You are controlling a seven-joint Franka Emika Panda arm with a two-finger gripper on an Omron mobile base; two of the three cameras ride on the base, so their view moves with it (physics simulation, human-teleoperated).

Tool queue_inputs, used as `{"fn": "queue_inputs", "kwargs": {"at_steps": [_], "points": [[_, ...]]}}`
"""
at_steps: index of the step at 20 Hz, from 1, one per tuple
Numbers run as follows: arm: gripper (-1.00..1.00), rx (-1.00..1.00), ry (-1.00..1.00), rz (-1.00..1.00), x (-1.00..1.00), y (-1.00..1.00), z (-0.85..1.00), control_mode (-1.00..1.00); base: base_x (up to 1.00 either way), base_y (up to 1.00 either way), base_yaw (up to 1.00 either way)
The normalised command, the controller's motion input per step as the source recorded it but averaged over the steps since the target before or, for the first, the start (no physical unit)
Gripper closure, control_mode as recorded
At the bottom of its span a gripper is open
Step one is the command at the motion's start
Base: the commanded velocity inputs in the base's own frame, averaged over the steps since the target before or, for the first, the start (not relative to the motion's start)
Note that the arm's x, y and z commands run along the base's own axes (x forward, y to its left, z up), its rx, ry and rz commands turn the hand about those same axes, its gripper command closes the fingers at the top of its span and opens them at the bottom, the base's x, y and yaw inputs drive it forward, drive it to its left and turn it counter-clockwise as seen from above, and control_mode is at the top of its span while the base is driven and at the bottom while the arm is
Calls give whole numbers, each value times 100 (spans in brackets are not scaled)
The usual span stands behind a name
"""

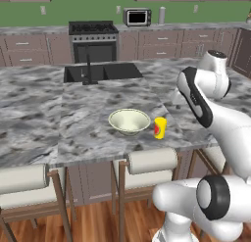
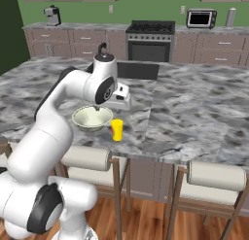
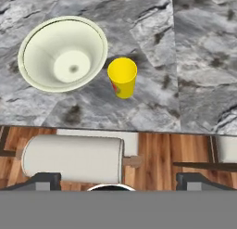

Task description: Place the cup inside the bowl on the dining table and move the bowl to any counter.

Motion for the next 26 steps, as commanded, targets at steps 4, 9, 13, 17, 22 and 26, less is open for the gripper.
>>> {"fn": "queue_inputs", "kwargs": {"at_steps": [4,9,13,17,22,26], "points": [[-100,4,0,-2,23,-5,-36,-100,0,0,0],[-100,3,0,-3,39,0,-26,-100,0,0,0],[-100,3,0,-3,47,0,-13,-100,0,0,0],[-100,0,1,-2,50,-1,-8,-100,0,0,0],[-100,0,3,-1,44,-8,-11,-100,0,0,0],[-100,0,2,0,41,-10,-20,-100,0,0,0]]}}
